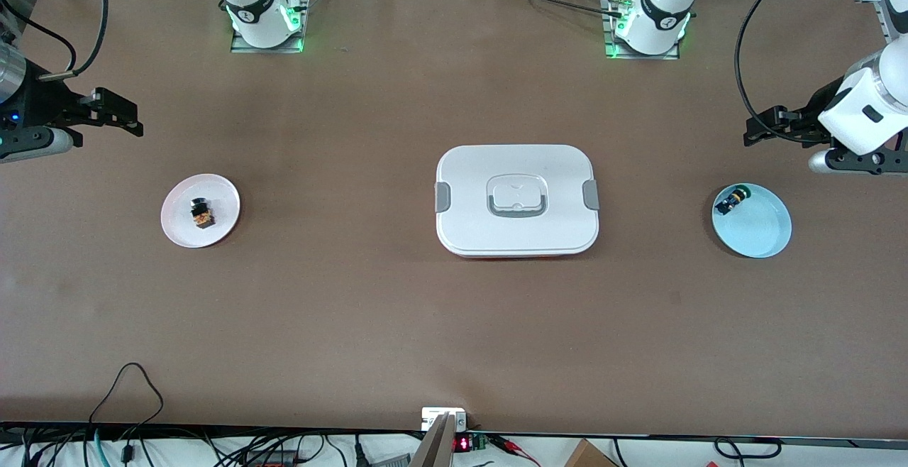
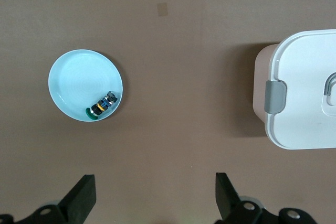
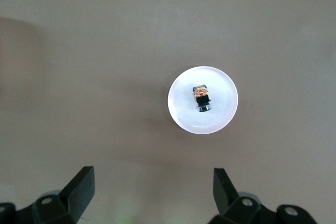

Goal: Transfer orange switch to right arm and place

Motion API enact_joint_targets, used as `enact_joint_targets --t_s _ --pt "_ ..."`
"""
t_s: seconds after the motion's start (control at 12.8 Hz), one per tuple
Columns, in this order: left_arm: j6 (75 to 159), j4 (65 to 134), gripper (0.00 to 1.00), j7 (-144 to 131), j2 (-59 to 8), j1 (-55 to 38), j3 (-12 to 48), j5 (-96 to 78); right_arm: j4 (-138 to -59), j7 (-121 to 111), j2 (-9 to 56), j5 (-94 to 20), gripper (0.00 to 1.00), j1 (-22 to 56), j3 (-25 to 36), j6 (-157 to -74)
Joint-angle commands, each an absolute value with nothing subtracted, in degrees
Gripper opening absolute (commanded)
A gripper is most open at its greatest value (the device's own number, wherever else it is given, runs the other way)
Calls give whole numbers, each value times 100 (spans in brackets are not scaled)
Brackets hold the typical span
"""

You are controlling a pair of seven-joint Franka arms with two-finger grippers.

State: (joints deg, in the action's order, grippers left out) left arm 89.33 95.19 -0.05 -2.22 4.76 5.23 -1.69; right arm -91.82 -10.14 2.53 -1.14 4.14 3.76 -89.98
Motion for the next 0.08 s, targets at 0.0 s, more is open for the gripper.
enact_joint_targets --t_s 0.0 --pt "8815 9360 100 -70 -281 518 571 -26 -9044 -984 308 -123 100 404 369 -8930"
